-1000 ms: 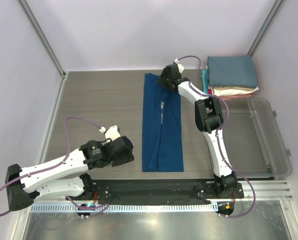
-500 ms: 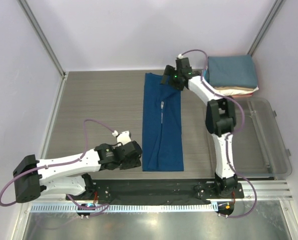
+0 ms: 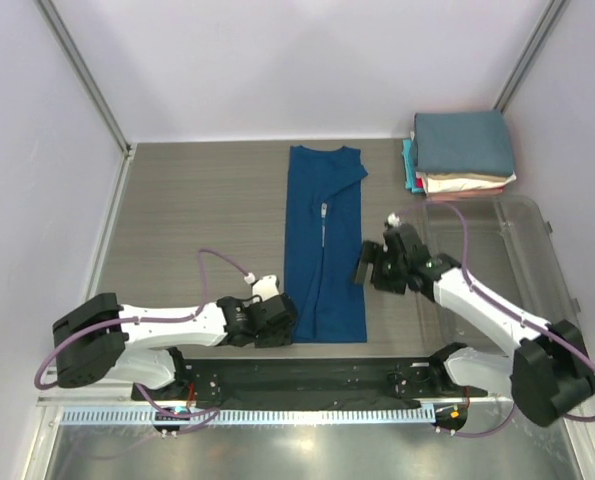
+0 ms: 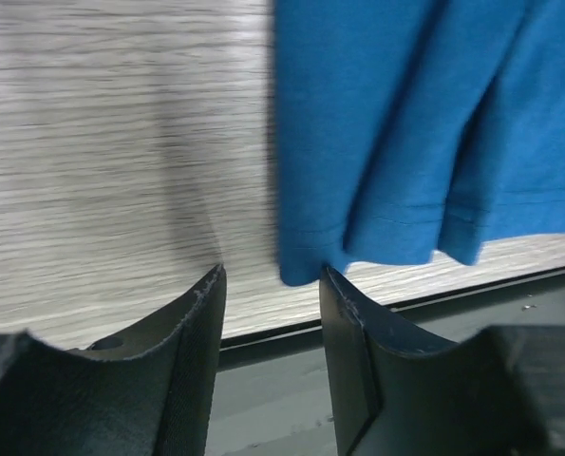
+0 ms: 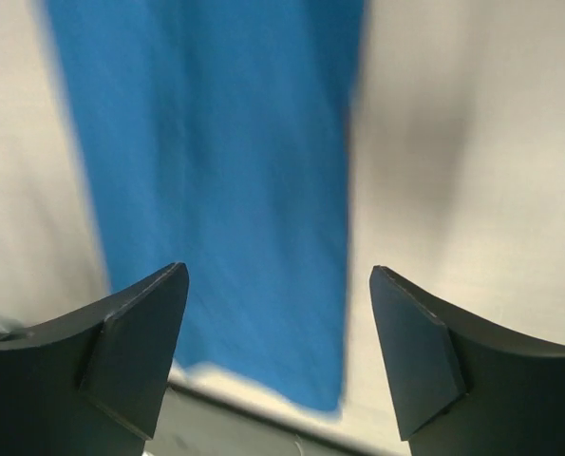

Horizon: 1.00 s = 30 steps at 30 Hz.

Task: Fold and stack the t-shirts
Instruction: Fold the tshirt

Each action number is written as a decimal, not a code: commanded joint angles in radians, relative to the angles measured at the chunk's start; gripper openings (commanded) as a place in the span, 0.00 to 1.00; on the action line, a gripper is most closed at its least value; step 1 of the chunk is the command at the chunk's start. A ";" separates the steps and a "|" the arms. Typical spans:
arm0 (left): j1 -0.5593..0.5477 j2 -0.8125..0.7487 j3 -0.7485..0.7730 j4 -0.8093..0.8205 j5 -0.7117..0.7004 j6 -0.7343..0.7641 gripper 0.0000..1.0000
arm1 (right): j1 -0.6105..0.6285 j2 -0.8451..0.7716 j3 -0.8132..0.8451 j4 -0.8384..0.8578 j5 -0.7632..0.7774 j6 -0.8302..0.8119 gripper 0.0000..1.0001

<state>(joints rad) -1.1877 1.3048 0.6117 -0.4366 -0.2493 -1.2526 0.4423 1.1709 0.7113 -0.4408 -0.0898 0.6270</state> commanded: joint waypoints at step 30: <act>-0.049 0.037 -0.084 0.121 -0.091 -0.085 0.41 | 0.368 -0.387 -0.464 -0.010 0.082 0.431 0.25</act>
<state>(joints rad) -1.2308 1.2976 0.5564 -0.2939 -0.3050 -1.3338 0.8040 0.7811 0.2680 -0.4393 -0.0418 1.0512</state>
